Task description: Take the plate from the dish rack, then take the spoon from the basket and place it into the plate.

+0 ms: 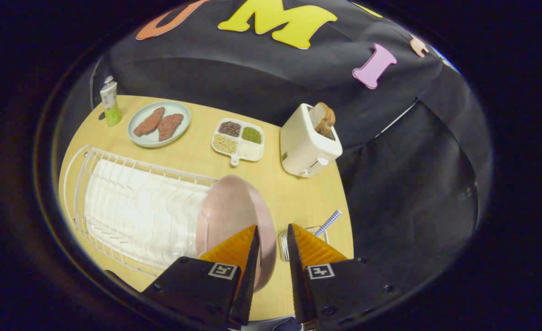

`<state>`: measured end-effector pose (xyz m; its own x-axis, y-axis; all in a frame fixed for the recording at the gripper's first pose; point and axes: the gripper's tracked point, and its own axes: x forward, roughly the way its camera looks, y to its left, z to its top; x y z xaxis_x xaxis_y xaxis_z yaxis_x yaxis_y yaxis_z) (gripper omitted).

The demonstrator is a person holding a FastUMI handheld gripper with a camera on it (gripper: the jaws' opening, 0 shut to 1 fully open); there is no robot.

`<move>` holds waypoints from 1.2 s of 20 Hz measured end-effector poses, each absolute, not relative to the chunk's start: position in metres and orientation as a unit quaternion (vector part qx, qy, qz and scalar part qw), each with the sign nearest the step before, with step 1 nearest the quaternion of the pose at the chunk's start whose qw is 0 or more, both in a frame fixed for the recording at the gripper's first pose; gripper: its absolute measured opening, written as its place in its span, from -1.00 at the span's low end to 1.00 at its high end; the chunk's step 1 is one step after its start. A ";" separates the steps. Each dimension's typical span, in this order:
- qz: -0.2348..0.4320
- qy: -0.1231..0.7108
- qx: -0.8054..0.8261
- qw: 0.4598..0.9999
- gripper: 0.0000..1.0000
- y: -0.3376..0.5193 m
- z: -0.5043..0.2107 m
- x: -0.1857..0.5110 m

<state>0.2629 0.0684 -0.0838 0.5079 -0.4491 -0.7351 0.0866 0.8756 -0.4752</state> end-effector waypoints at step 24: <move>-0.168 0.342 -0.138 0.914 -0.74 0.099 -0.045 0.204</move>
<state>0.2037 0.0986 -0.0449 0.7095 -0.4011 -0.5794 0.2125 0.9057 -0.3668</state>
